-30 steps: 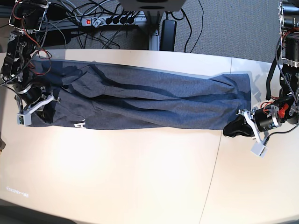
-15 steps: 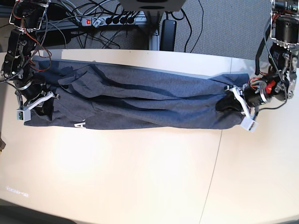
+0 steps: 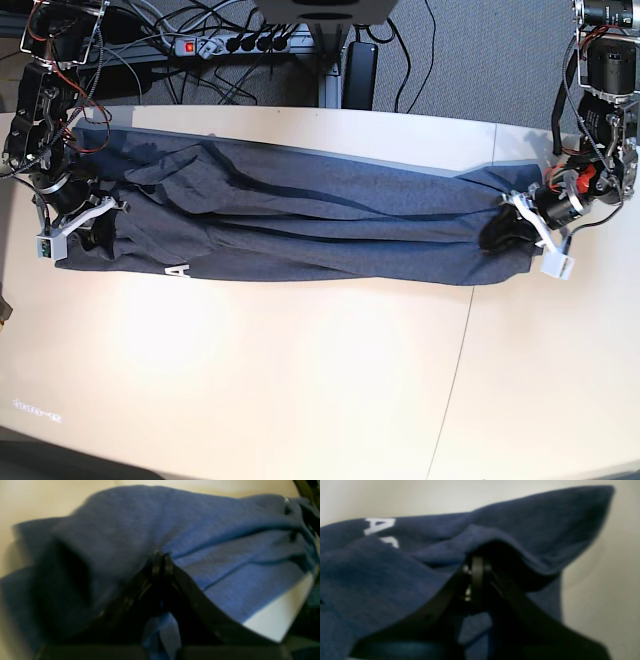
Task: Fold the T-shirt properly
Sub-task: 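Regrasp the strip's other end with the left gripper and pull it taut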
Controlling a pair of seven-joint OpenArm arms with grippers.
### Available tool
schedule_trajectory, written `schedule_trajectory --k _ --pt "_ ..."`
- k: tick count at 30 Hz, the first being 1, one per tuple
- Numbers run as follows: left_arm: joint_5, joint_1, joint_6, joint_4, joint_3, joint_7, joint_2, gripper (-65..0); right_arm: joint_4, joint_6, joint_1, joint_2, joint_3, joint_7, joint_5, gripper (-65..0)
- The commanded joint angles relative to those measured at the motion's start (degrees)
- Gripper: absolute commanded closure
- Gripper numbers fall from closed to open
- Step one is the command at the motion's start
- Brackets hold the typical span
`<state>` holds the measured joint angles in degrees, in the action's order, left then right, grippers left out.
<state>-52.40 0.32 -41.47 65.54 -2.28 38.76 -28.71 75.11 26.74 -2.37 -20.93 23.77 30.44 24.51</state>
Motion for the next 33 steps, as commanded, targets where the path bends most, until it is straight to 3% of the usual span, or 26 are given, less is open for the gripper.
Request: schedule_trajectory --k 1,5,9,19,23,30,33 --pt "2.19 -0.28 1.47 0.07 -2.4 0.9 -1.79 0.0 0.74 4.39 0.61 -1.14 0.5 -0.87 -0.11 0.0" --pt "-0.74 -0.28 1.47 0.07 -7.8 2.58 -1.79 0.0 0.74 4.39 0.61 -1.14 0.5 -0.87 -0.09 0.0" --pt "-6.05 -0.26 1.47 0.07 -8.24 6.36 -1.77 0.0 0.74 4.39 0.61 -1.14 0.5 -0.87 -0.11 0.0" --pt "-10.84 -0.33 1.47 0.07 -14.08 6.32 -1.81 0.0 0.74 4.39 0.59 -1.14 0.5 -0.66 -0.13 0.0" --pt "-10.84 -0.28 1.47 0.09 -18.05 6.75 -2.43 -13.3 0.74 4.42 0.61 -1.14 0.5 -0.63 -0.13 0.0" --pt "-12.26 -0.11 1.47 0.07 -18.47 11.34 -4.85 -37.7 0.74 4.39 0.61 -1.11 0.5 -0.63 -0.11 0.0" --pt "-12.35 0.44 1.47 0.07 -18.4 11.67 -5.55 -42.4 0.74 4.39 0.61 -1.14 0.5 -0.63 -0.13 0.0"
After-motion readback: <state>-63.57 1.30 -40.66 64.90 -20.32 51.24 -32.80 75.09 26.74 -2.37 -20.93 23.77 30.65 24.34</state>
